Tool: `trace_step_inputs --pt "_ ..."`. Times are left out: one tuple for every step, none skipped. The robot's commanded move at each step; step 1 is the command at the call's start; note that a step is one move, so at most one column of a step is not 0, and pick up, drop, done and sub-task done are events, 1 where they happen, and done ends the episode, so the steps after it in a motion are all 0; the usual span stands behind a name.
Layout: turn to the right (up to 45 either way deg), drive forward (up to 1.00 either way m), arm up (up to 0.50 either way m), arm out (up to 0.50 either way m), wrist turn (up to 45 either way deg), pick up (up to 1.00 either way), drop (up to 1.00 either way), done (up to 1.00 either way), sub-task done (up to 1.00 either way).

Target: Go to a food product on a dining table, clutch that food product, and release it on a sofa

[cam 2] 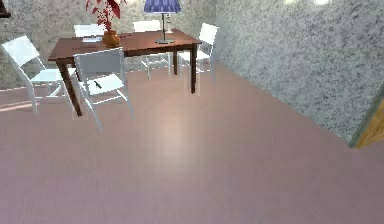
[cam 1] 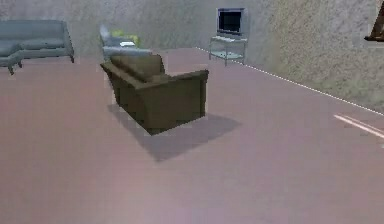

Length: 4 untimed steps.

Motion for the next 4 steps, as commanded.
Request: trace_step_inputs --pt "27.0 0.0 0.0 0.0 0.0 0.0 0.0 0.0 0.0" --pt "0.0 0.25 0.0 0.0 0.0 0.0 0.0 0.0 0.0" --pt "-45.0 0.0 0.0 0.0 0.0 0.0 0.0 0.0 0.0" --pt "-39.0 0.0 0.0 0.0 0.0 0.0 0.0 0.0 0.0"
